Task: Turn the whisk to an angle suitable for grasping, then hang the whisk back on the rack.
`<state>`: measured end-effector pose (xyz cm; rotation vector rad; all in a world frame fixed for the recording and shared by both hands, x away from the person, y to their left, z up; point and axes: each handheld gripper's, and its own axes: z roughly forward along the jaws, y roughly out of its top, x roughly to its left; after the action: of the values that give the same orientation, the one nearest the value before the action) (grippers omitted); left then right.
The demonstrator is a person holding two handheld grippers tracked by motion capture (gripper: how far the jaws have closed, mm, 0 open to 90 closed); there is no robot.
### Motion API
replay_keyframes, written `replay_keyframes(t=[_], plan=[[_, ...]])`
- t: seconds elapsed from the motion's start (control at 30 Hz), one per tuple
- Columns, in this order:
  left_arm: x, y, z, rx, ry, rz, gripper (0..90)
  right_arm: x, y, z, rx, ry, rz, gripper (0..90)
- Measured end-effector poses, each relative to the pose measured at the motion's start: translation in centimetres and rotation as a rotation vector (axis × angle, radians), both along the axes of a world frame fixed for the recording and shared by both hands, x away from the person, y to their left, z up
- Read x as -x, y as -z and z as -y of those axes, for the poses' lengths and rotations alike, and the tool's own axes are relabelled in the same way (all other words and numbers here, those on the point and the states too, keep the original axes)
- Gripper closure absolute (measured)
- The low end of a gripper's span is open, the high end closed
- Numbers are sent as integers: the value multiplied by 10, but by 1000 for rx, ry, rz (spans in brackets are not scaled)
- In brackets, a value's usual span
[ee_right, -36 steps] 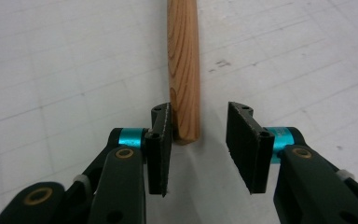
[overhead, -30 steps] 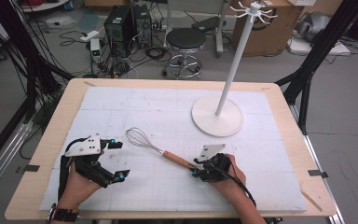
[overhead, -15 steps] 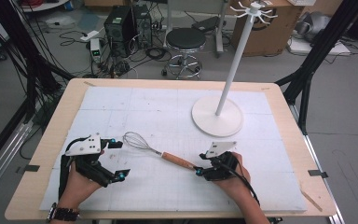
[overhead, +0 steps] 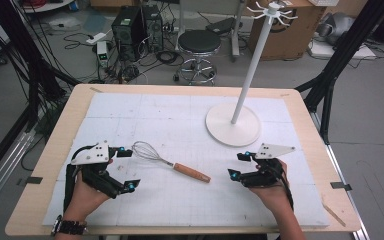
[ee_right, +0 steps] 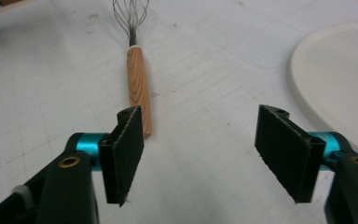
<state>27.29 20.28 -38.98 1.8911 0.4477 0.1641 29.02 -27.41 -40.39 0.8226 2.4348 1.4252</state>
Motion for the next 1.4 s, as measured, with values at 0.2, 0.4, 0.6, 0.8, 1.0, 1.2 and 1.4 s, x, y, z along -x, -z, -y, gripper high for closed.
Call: replay_keyframes(t=[0.2,0.4,0.6,0.8,1.0,1.2,1.4], plan=[[-2,0,1,0,6,0,17,5,-12,17,-32,2,44,231],[-2,0,1,0,8,0,17,8,-22,36,-59,7,66,149],[-2,0,1,2,4,-2,17,8,-22,47,-62,16,72,12],[-3,1,2,-1,8,-4,17,8,-22,48,-54,13,72,2],[-3,1,3,0,10,-3,17,8,-21,49,-35,25,69,2],[-6,4,8,-13,17,-10,17,9,-21,52,-28,42,67,2],[-7,6,12,-27,19,-15,17,9,-21,52,-13,48,72,2]])
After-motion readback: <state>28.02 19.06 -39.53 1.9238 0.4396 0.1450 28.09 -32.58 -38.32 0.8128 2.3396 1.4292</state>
